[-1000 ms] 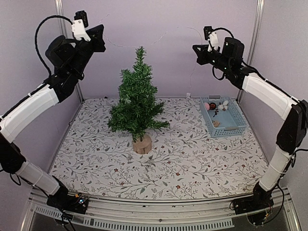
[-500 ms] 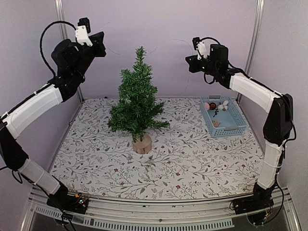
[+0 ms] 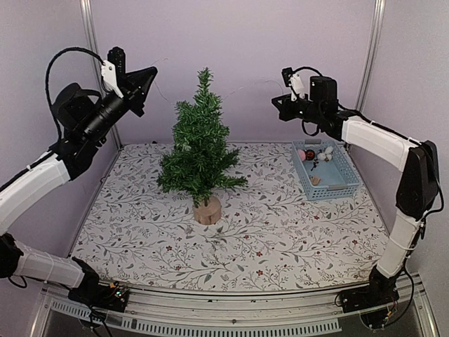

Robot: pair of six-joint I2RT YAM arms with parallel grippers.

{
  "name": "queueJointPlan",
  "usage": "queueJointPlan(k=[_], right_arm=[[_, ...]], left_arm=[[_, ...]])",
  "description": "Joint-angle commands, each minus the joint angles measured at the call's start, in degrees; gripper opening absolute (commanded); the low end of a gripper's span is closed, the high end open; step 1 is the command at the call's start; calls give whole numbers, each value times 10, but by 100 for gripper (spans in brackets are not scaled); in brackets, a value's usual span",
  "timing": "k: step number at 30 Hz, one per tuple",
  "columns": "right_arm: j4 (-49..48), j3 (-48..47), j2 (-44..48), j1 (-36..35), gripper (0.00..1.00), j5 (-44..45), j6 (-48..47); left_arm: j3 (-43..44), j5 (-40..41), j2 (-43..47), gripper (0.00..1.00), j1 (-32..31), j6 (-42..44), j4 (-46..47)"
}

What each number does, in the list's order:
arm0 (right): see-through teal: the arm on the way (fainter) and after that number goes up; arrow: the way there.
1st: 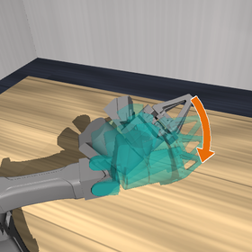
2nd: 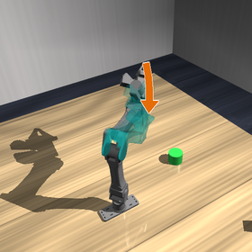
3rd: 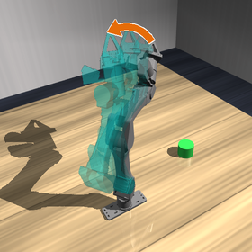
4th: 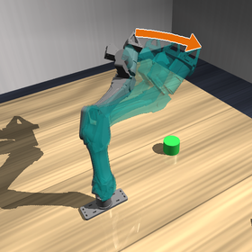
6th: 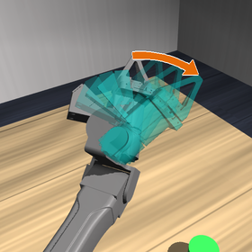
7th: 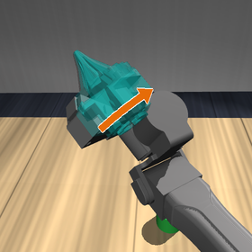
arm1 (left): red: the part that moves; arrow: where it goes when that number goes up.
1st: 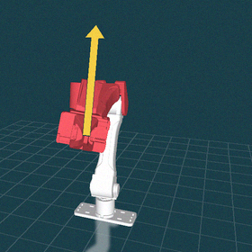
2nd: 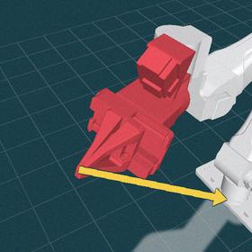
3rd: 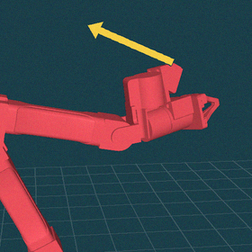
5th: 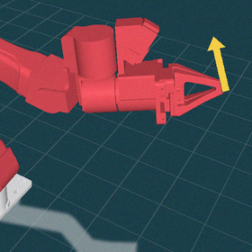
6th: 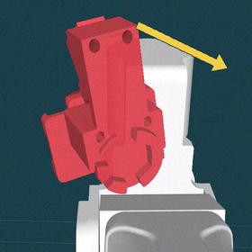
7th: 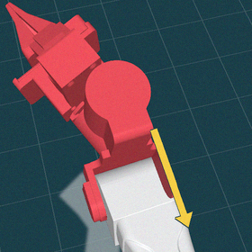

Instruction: Decorate the small christmas tree

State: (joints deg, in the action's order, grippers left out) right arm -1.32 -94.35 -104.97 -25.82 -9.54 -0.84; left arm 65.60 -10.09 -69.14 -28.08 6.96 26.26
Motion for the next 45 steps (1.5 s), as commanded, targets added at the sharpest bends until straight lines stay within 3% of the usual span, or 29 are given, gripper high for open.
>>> queueJointPlan(k=[1, 14, 24, 34, 45], right_arm=[[-23, 19, 59, -10, 0, -20, 0], [-1, 56, 78, -26, 0, -48, -10], [-1, 74, 82, -35, 0, -51, -15], [3, 78, 85, -38, 0, -52, -15], [2, 81, 85, -39, 0, -55, -16]], left_arm=[[-5, -63, 14, 0, -32, 69, -26], [-41, 4, 30, 0, -129, 231, -132], [-38, 107, 20, 0, -204, 354, -220], [-26, 182, -20, 0, -226, 392, -288], [-7, 188, -49, 0, -232, 393, -338]])
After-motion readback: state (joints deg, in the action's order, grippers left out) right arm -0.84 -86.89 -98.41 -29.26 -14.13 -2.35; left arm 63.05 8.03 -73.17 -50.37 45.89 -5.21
